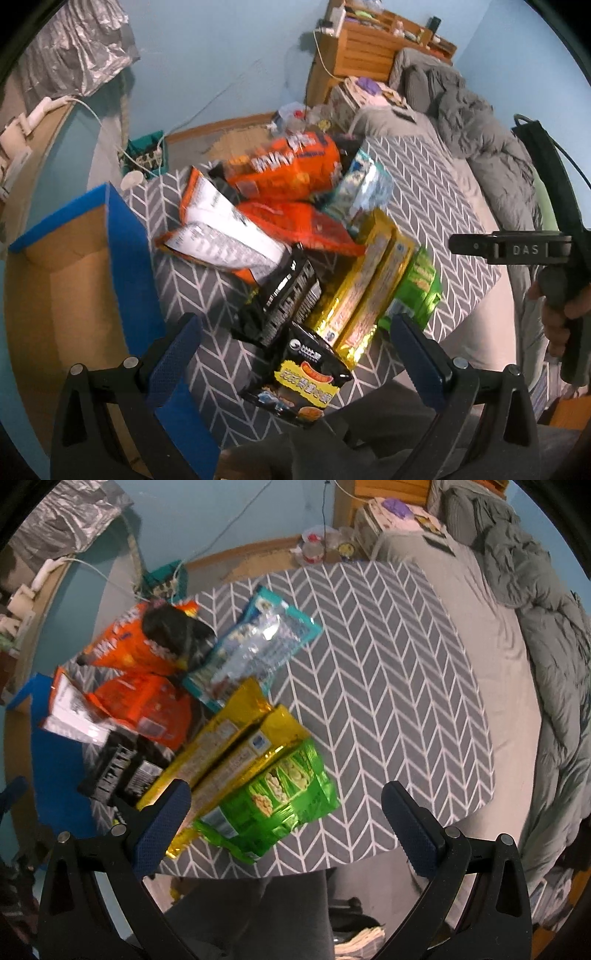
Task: Organize snacks
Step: 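Lower the left gripper onto the black snack bag while the right gripper reaches the green bag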
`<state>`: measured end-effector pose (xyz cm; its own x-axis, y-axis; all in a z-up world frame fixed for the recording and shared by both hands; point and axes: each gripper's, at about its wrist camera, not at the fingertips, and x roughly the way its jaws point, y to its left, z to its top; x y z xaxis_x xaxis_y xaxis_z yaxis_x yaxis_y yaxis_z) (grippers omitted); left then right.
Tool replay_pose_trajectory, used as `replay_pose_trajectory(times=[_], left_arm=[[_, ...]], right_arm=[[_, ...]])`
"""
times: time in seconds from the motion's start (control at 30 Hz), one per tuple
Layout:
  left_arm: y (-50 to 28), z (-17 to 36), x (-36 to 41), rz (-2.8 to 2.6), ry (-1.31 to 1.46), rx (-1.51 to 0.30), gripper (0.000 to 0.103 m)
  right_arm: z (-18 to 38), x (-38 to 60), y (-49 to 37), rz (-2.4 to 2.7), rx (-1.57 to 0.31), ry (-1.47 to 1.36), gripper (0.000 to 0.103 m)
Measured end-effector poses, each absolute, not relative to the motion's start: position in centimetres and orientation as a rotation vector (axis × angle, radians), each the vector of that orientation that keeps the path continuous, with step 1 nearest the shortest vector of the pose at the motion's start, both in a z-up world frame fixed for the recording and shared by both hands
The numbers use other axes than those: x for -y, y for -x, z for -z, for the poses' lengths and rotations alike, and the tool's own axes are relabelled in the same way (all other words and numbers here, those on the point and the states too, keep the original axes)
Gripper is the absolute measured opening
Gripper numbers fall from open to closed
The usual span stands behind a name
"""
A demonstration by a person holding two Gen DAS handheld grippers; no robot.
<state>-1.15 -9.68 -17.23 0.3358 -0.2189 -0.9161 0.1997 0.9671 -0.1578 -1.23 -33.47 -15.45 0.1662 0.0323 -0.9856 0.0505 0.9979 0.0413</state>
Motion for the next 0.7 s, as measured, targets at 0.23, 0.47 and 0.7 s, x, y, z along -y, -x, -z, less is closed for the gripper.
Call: replay_pose_trajectory(times=[0.23,0.47,0.7], left_arm=[[1.8,20.3,10.0,0.275,0.040,-1.250,0.103],[2.7,22.7,10.4,0.281,0.028,-1.293,0.103],[3.0,24.1,10.3,0.274,0.008,-1.314,0.103]], right_arm=[[19.9,34.2,1.5,0.059,-1.460,-0.121,0.102],[22.2,34.0,1.8,0.077,-1.477,-0.157,0.102],[24.0,32.6,1.3,0.072,-1.484,-0.091,0.095]])
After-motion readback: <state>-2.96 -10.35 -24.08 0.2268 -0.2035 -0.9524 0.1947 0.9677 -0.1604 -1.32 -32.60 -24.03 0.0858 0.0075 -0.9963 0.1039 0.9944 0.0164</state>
